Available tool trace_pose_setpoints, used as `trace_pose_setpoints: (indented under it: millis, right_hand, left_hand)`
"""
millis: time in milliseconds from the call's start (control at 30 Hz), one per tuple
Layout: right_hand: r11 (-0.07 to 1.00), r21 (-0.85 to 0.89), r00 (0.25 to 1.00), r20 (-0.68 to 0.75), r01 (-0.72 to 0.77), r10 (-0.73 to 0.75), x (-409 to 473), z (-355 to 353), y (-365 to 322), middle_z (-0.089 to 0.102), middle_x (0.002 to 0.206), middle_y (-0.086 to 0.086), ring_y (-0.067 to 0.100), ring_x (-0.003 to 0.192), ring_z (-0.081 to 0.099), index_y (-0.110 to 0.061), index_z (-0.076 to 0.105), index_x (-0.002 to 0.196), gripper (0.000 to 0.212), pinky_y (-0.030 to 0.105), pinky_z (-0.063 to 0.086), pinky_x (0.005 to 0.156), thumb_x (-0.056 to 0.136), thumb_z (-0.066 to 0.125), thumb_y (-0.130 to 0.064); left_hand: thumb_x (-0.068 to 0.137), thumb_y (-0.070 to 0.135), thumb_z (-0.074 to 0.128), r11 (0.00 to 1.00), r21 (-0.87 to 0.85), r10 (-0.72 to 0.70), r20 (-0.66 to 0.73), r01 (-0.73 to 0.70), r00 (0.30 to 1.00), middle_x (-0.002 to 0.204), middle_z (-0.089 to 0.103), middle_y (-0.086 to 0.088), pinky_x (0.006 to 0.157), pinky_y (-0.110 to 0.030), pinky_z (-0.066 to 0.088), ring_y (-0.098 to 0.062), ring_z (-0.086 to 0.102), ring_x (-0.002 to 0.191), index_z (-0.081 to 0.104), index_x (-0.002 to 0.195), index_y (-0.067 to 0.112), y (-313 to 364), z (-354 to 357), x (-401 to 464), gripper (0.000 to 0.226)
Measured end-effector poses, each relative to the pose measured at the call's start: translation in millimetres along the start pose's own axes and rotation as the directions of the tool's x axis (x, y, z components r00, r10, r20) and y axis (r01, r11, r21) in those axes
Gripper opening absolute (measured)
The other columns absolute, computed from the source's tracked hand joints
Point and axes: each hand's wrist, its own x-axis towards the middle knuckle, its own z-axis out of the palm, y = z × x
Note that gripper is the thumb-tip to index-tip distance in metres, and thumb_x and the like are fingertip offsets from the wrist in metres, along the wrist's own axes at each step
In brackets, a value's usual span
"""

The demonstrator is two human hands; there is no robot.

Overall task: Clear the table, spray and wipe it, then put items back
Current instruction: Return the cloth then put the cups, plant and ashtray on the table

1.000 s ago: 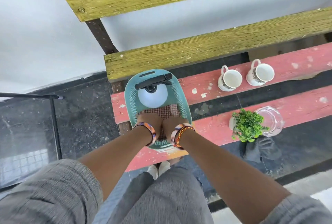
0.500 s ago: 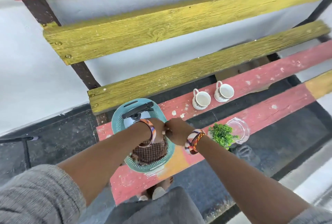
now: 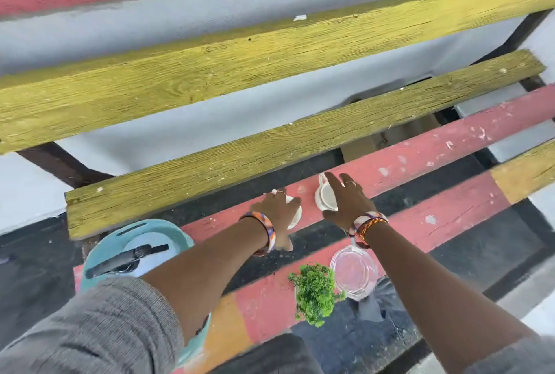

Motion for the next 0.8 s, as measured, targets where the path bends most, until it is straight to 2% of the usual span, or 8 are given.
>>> trace_pose_setpoints:
  millis: [67,133,233,400,500,600,667,800]
  right_hand:
    - [0.999,0.049,1.000,0.017,0.002,-0.003,20,7,11,0.006,0.157,0.012,0.035,0.142,0.015,-0.034,0.004,0.148,0.094,0.050,0.038,0.102,0.079,0.067,-0.026]
    - [0.998,0.051,0.998,0.063,0.021,-0.024,40,13,19,0.002,0.158,0.012,0.036,0.143,0.014,-0.037,-0.001,0.148,0.099,0.051,0.038,0.103,0.078,0.068,-0.028]
    - [0.999,-0.024,0.993,0.113,0.039,-0.036,56,23,22,0.012,0.155,0.012,0.036,0.139,0.020,-0.033,0.001,0.149,0.093,0.049,0.041,0.099,0.082,0.065,-0.027]
    - [0.999,-0.016,0.999,0.033,0.035,-0.034,59,22,18,0.047,0.130,0.011,0.033,0.121,0.042,-0.031,0.022,0.144,0.073,0.043,0.048,0.083,0.082,0.059,-0.022]
    - [0.975,0.219,0.997,-0.065,-0.028,0.043,52,1,5,0.056,0.124,0.011,0.033,0.114,0.051,-0.023,0.048,0.129,0.052,0.039,0.047,0.089,0.079,0.061,-0.027]
    - [0.837,0.547,0.974,-0.176,-0.026,0.145,40,-33,-30,0.065,0.110,0.015,0.031,0.094,0.061,-0.014,0.062,0.105,0.032,0.034,0.050,0.078,0.076,0.067,-0.027]
    - [0.713,0.699,0.955,-0.244,0.054,0.167,22,-58,-69,0.067,0.092,0.012,0.029,0.080,0.062,-0.018,0.061,0.080,0.013,0.037,0.053,0.071,0.074,0.068,-0.027]
    - [0.487,0.846,0.947,-0.302,0.215,0.106,-36,-92,-155,0.057,0.079,0.010,0.031,0.080,0.056,-0.011,0.059,0.077,0.015,0.050,0.053,0.081,0.081,0.063,-0.024]
  left_hand:
    - [0.091,0.026,0.052,0.999,-0.017,-0.036,0.057,0.037,0.998,0.158,-0.003,-0.012,0.113,-0.047,0.024,-0.032,0.005,0.145,0.009,0.148,0.022,1,0,20,0.072]
    - [0.095,0.024,0.042,0.992,0.127,-0.015,0.085,0.004,0.996,0.158,-0.007,-0.010,0.114,-0.048,0.020,-0.031,-0.004,0.145,0.010,0.147,0.025,5,3,43,0.061]
    - [0.095,0.021,0.038,0.972,0.236,-0.017,0.105,-0.009,0.994,0.155,0.013,-0.016,0.114,-0.046,0.020,-0.032,0.011,0.144,0.019,0.145,0.021,4,8,60,0.053]
    - [0.083,0.019,0.058,0.962,0.274,-0.026,0.094,0.000,0.995,0.135,0.043,-0.015,0.096,-0.044,0.040,-0.033,0.046,0.123,0.029,0.138,0.020,-3,0,60,0.063]
    - [0.075,0.026,0.066,0.977,0.197,-0.064,-0.071,0.077,0.995,0.122,0.053,-0.008,0.083,-0.038,0.047,-0.030,0.057,0.108,0.033,0.133,0.024,-14,-17,41,0.067]
    - [0.071,0.033,0.067,0.994,-0.024,-0.108,-0.258,0.106,0.960,0.118,0.053,-0.006,0.082,-0.036,0.048,-0.031,0.056,0.107,0.037,0.128,0.026,-31,-47,13,0.064]
    - [0.068,0.038,0.067,0.988,-0.124,-0.134,-0.409,0.090,0.903,0.112,0.055,-0.006,0.080,-0.036,0.048,-0.032,0.058,0.103,0.043,0.118,0.025,-49,-69,-20,0.057]
    - [0.062,0.046,0.067,0.968,-0.235,-0.218,-0.595,0.092,0.774,0.107,0.060,-0.007,0.077,-0.034,0.048,-0.032,0.059,0.099,0.047,0.113,0.024,-102,-87,-113,0.059]
